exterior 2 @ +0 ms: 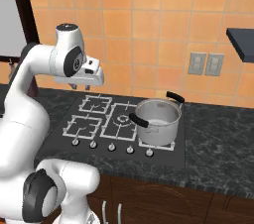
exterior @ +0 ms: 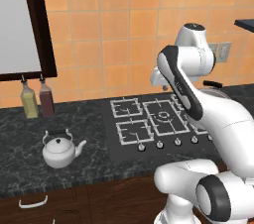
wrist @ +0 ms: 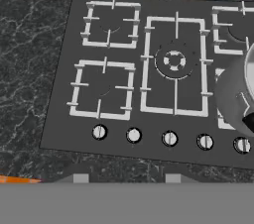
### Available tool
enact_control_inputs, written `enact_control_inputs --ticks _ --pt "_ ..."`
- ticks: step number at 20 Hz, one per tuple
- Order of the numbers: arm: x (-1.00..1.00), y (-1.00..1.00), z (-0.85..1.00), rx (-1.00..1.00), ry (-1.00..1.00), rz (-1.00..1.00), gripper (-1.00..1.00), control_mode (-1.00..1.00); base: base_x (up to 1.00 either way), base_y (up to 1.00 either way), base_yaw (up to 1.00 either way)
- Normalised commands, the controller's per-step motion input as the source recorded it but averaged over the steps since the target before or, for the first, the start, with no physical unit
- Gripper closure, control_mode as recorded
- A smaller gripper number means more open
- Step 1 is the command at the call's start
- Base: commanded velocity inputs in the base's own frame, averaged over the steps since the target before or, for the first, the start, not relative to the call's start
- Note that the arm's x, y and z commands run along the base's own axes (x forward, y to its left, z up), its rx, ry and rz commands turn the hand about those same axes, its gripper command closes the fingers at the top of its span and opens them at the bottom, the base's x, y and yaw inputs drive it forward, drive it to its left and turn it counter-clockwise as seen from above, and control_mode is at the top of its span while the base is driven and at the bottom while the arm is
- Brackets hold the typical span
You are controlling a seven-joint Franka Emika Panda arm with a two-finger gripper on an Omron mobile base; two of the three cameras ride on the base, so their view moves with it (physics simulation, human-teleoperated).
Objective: Pick the kettle from the counter and place it on a stove burner. Then turn the burner on.
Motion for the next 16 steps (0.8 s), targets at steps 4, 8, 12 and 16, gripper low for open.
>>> enact_control_inputs --ticks 4,8,12,16 --pt "-0.42 0.54 0.0 0.0 0.0 0.08 -1.0 -1.0 0.0 0.0 0.0" --pt "-0.52 1.0 0.0 -0.04 0.0 0.22 -1.0 -1.0 0.0 0.0 0.0" --pt "-0.23 1.0 0.0 0.0 -0.07 0.07 -1.0 -1.0 0.0 0.0 0.0" --pt "-0.14 1.0 0.0 0.0 -0.01 0.13 -1.0 -1.0 0.0 0.0 0.0"
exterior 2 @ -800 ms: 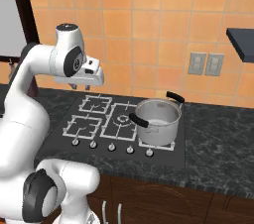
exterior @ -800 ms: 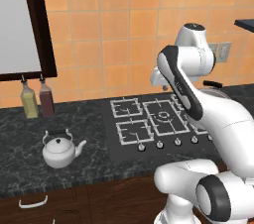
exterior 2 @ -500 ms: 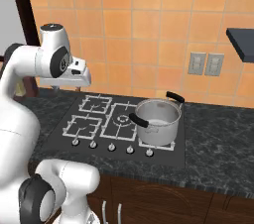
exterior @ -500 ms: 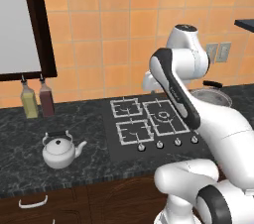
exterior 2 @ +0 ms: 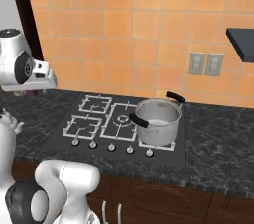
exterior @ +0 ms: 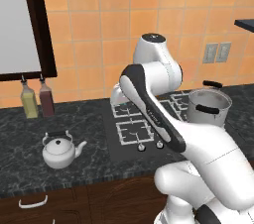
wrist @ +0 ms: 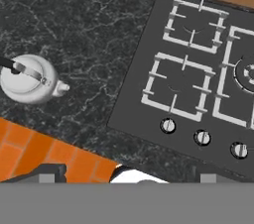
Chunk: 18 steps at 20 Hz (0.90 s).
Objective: Pick the kettle from the counter and place it on a stove burner. Then turn the burner on.
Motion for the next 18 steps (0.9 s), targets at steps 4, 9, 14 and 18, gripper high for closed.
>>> enact_control_inputs --ticks 4,9,14,18 --pt "-0.09 1.0 -0.07 0.0 0.0 0.08 -1.0 -1.0 0.0 0.0 0.0" --pt "-0.02 1.0 -0.02 0.0 0.1 0.13 -1.0 -1.0 0.0 0.0 0.0" --pt "-0.43 0.45 -0.08 0.0 0.07 0.24 -1.0 -1.0 0.0 0.0 0.0" --pt "0.07 0.14 -0.1 0.0 0.05 -0.1 -1.0 -1.0 0.0 0.0 0.0"
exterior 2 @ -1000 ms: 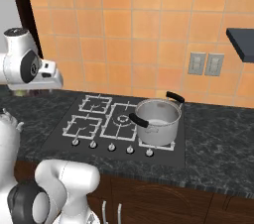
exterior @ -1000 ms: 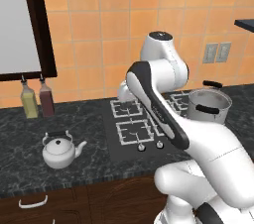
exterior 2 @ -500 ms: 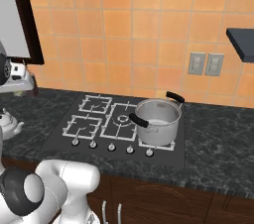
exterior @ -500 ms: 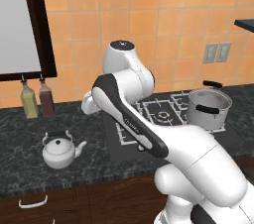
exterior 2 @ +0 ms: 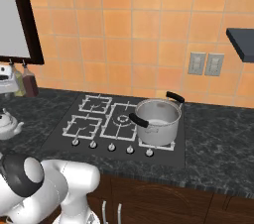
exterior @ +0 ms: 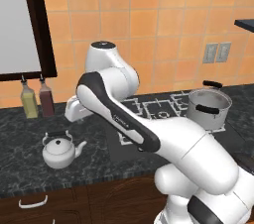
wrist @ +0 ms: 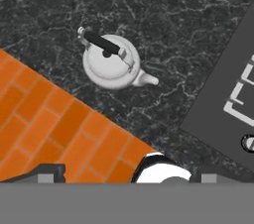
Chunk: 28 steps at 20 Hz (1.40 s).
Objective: Pick the kettle from the counter and place it on a stove burner. Then turn the burner on.
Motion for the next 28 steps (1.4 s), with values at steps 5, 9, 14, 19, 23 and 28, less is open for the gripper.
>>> enact_control_inputs --ticks 5,9,14,19,23,28 --pt "0.09 0.08 -0.16 0.0 0.0 -0.3 -1.0 -1.0 0.0 0.0 0.0" --pt "0.32 0.0 -0.04 0.0 0.0 -0.35 -1.0 -1.0 0.0 0.0 0.0" --pt "0.35 0.0 -0.01 0.0 0.0 -0.34 -1.0 -1.0 0.0 0.0 0.0" --pt "0.24 0.0 0.0 0.01 0.0 -0.26 -1.0 -1.0 0.0 0.0 0.0" --pt "-0.11 0.0 0.0 0.0 0.0 -0.11 -1.0 -1.0 0.0 0.0 0.0" --pt "-0.32 0.16 0.0 0.0 0.0 0.0 -1.0 -1.0 0.0 0.0 0.0"
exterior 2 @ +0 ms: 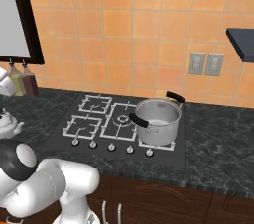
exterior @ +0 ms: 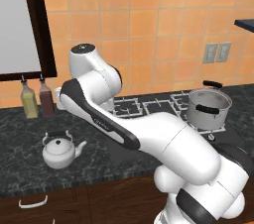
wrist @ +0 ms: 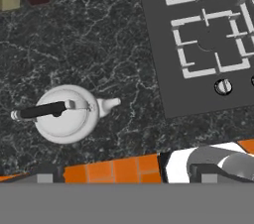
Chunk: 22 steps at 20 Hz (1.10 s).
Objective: Pick the kettle from the counter and place it on a stove burner. Then turn the burner on.
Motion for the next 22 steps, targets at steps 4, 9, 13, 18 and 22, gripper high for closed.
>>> enact_control_inputs --ticks 4,9,13,18,22 --pt "-0.26 0.11 0.0 0.0 0.0 0.0 -1.0 -1.0 0.0 0.0 0.0" --pt "0.0 0.04 0.0 0.0 0.0 -0.03 -1.0 -1.0 0.0 0.0 0.0" --pt "0.0 0.0 0.0 0.02 0.02 -0.09 -1.0 -1.0 0.0 0.0 0.0" --pt "0.04 0.0 -0.01 0.17 0.05 -0.02 -1.0 -1.0 0.0 0.0 0.0" --pt "0.37 0.22 -0.41 0.14 0.03 -0.04 -1.0 -1.0 0.0 0.0 0.0"
